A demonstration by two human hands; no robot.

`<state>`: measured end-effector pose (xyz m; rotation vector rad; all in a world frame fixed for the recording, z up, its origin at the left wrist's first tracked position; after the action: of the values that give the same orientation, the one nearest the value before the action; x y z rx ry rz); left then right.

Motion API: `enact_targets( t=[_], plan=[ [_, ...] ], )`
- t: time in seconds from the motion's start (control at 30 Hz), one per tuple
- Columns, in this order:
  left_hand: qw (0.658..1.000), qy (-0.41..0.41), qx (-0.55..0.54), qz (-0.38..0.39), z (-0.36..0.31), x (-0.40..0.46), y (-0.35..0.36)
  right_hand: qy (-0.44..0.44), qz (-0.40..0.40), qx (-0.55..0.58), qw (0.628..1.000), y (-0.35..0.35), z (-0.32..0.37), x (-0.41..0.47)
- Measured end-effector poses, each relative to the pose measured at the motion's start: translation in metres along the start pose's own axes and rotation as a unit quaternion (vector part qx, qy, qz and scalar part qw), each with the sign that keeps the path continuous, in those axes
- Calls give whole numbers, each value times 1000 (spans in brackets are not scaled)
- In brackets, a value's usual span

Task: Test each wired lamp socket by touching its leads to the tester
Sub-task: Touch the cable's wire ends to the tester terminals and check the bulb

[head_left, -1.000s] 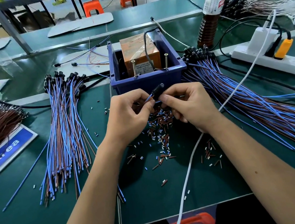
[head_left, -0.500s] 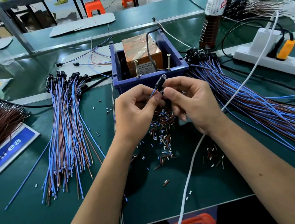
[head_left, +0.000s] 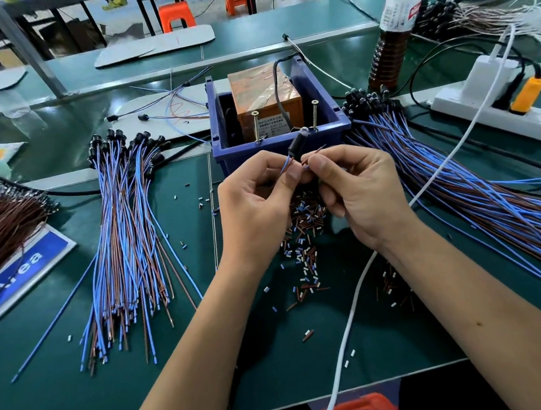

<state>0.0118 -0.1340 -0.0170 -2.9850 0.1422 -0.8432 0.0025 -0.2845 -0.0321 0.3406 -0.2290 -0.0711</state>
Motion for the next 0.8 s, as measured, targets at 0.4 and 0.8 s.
enact_targets(
  t=[0.4,0.8],
  plan=[
    [967,41,92,-232,-2,-2,-18,-74,-58,-53,994,-15,10,7],
    [958,-18,70,-279,2,1,-22,-200,-230,-278,911,-7,21,11]
  ],
)
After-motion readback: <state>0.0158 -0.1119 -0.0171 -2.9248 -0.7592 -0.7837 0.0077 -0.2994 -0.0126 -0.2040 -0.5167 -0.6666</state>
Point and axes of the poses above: each hand's wrist, its own x-axis towards the middle knuckle, its own y-axis out of the palm, z = x × y, the point moved 3 cm from there along x, towards the middle knuckle, and after that the axes turned 3 degrees about y, right-handed, at the moved point
